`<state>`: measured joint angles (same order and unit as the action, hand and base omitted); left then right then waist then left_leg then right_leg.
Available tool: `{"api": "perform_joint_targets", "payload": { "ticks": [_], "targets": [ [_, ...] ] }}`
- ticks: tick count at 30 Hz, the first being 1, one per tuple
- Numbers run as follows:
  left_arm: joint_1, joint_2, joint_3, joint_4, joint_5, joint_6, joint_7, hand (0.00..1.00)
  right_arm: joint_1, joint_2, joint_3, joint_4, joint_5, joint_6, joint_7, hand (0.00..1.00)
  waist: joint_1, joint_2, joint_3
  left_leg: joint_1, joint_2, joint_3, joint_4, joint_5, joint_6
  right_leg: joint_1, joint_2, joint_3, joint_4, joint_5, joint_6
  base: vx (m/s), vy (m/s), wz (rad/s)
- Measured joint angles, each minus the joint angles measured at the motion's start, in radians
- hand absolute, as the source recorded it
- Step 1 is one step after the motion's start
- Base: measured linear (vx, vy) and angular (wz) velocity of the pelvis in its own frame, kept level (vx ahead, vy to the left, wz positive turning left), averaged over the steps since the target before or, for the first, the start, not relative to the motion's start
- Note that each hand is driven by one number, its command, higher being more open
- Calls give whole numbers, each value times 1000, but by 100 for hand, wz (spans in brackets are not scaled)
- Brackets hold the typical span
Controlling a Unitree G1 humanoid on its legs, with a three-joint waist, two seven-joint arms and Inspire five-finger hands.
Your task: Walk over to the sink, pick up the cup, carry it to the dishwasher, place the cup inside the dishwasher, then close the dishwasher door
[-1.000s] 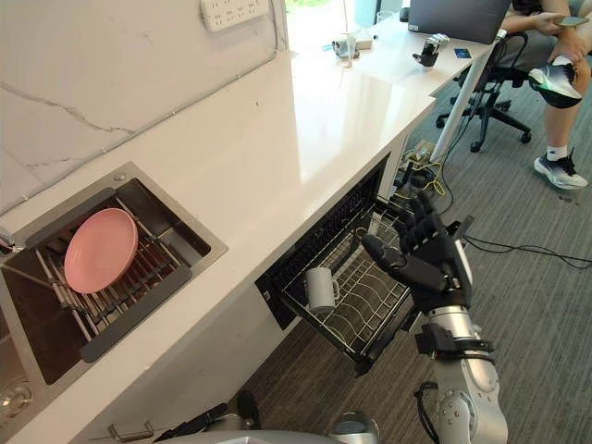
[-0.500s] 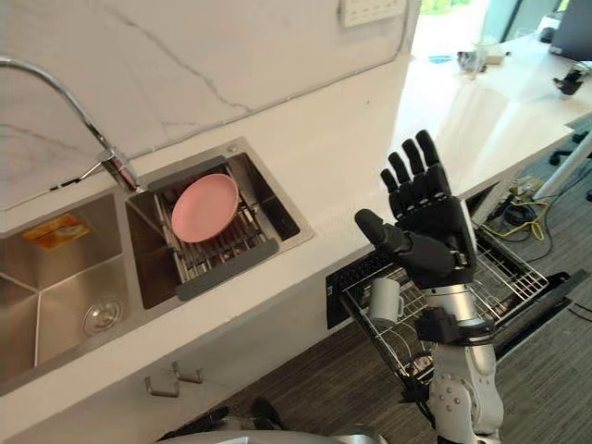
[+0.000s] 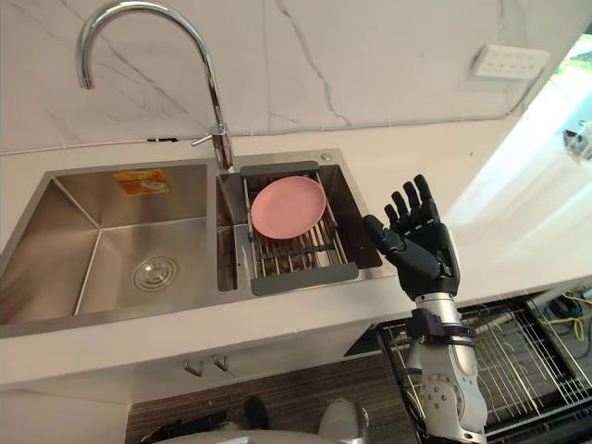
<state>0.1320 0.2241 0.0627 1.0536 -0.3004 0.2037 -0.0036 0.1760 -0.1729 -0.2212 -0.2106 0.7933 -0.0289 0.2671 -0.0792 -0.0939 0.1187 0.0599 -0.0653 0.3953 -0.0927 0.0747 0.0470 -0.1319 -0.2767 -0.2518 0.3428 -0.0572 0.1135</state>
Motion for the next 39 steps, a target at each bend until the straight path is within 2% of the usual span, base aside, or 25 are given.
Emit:
{"api": "perform_joint_targets", "payload": {
  "ticks": [2, 3, 10, 16, 20, 25, 27, 32, 39],
  "targets": [
    [2, -4, 3, -11, 25, 8, -1, 100, -4, 0, -19, 9, 2, 0, 9, 100, 7, 8, -5, -1, 26, 3, 0, 2, -4, 27, 34, -4, -64, 5, -9, 80, -122, -7],
    [7, -37, 21, 5, 95, 12, -39, 100, -5, -41, -50, 66, 8, 0, 41, 100, -16, 77, -38, 38, 85, 19, 0, -19, -39, 136, 121, -14, -241, 54, -27, 36, -48, -6],
    [8, -39, 18, 4, 93, 16, -40, 100, -5, -41, -37, 66, 7, -2, 40, 100, -14, 80, -38, 34, 85, 9, 0, -20, -39, 142, 120, -27, -251, 54, -27, 0, 0, 3],
    [10, -50, 14, 0, 37, 41, -40, 100, -11, -55, 45, 64, -8, -12, 36, 100, 10, 103, -55, 11, 90, 5, 1, -22, -43, 155, 132, -49, -321, 73, -26, 16, -1, 5],
    [15, -50, -16, -22, 20, 42, -40, 100, -37, -85, 75, 63, -161, -20, 2, 100, 15, 108, -58, 0, 99, -2, 5, -21, -44, 167, 144, -76, -362, 90, -22, 61, -35, 6],
    [18, -43, -53, -41, 66, 36, -56, 100, -64, -221, 54, 63, -409, -30, -61, 100, 14, 114, -62, -1, 105, -15, 5, -23, -49, 187, 153, -97, -379, 99, -27, 75, -49, 8],
    [20, -39, -82, -69, 108, 30, -69, 100, -95, -295, 49, 64, -529, -30, -58, 100, 12, 122, -67, -4, 104, -30, 5, -23, -49, 192, 153, -114, -380, 99, -26, 39, -21, 17],
    [27, -37, -88, -79, 105, 51, -68, 100, -188, -392, 76, 80, -726, -19, -34, 100, 16, 124, -70, -4, 99, -65, 5, -15, -53, 211, 150, -148, -382, 97, -24, -32, 9, 20],
    [40, -47, -63, -112, 107, 53, -69, 100, -300, -419, 215, 199, -833, 41, 24, 100, 42, 121, -73, -18, 92, -116, 0, 1, -52, 220, 143, -200, -382, 89, -22, -73, 23, 23]
  ]
}}
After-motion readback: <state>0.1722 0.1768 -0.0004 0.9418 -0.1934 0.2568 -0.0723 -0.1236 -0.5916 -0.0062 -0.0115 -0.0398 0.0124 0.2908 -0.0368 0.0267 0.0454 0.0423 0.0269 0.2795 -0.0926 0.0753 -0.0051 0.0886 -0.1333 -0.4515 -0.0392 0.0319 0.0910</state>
